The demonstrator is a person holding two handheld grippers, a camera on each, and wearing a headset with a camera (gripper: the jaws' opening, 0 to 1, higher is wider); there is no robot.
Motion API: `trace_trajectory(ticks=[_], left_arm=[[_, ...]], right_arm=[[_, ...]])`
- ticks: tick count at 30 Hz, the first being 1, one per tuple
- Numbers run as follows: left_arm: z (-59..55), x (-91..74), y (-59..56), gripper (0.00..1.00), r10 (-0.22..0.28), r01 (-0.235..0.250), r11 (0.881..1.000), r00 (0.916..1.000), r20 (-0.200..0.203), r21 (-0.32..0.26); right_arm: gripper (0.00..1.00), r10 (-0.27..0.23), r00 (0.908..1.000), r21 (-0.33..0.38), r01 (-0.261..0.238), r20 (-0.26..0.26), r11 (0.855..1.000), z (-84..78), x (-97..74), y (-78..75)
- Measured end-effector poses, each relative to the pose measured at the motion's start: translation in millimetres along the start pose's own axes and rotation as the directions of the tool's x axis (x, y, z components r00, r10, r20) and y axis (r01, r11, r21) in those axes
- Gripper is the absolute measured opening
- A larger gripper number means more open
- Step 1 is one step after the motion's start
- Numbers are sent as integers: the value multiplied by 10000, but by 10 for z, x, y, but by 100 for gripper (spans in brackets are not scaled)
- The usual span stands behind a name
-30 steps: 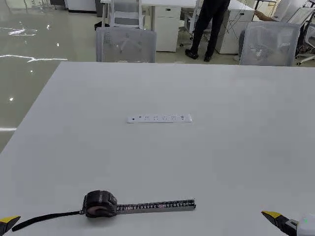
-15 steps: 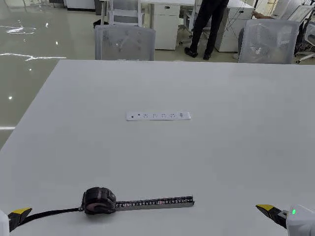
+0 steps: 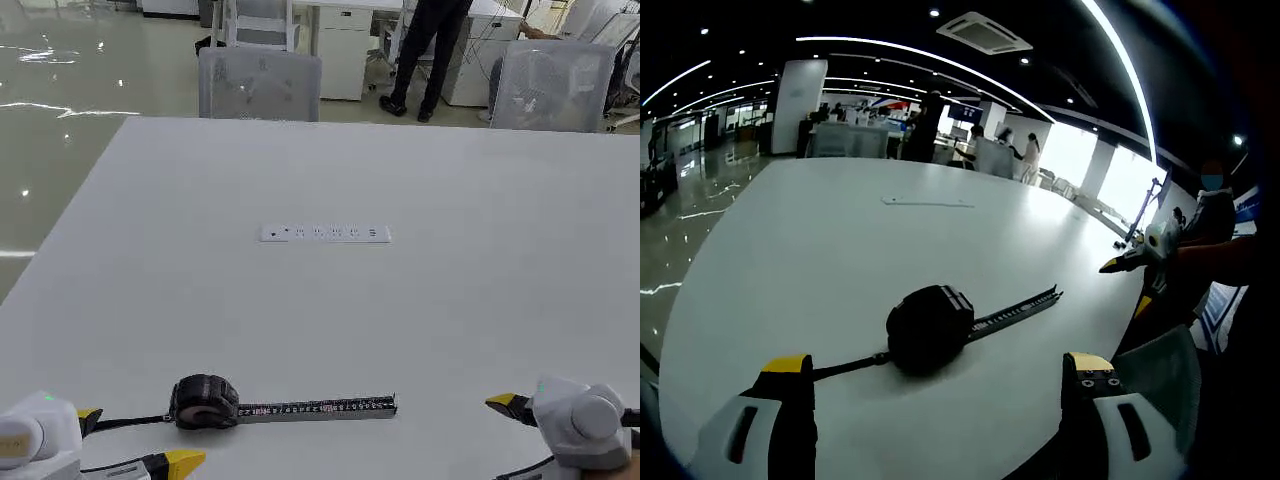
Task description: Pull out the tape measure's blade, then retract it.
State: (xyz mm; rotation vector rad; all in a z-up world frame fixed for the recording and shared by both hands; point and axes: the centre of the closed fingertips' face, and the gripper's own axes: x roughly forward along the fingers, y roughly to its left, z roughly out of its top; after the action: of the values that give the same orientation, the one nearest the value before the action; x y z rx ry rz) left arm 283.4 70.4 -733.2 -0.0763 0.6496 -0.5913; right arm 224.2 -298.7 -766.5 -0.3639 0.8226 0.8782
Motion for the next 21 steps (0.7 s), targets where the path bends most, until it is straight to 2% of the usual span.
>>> trace_trajectory(ticks=[7, 8, 9, 11, 12, 13, 18, 21], left_arm=[[4, 12, -4, 100, 24, -23, 10000, 10000, 40, -88], [14, 99, -5, 100, 370, -370, 9993, 9992, 149, 39], [7, 187, -4, 100, 889, -893, 9937, 9960, 91, 673], [7, 216, -18, 100, 1019, -1022, 9929, 9948, 85, 611], [9, 236, -20, 100, 1060, -1066, 9934, 9942, 154, 420], [2, 258, -23, 100, 1064, -1070, 9935, 9942, 156, 397], [-34, 347, -90, 100, 1132, -1137, 9922, 9935, 120, 504], [-42, 395, -131, 100, 1174, -1180, 9896, 9930, 117, 818]], right_arm=[[91, 113, 9998, -138, -115, -178, 9998, -15, 23, -3], [91, 313, 9979, -379, -335, -564, 9987, 34, 153, -65], [91, 591, 9946, -776, -658, -853, 9948, 137, 310, -118], [89, 694, 9905, -1269, -845, -1187, 9883, 161, 372, -152], [88, 707, 9867, -1829, -972, -1463, 9783, 160, 399, -186], [87, 718, 9844, -2029, -1042, -1608, 9736, 168, 420, -203], [82, 939, 9760, -2406, -1408, -1963, 9603, 283, 547, -285], [78, 1148, 9714, -2456, -1655, -2080, 9551, 369, 613, -308]])
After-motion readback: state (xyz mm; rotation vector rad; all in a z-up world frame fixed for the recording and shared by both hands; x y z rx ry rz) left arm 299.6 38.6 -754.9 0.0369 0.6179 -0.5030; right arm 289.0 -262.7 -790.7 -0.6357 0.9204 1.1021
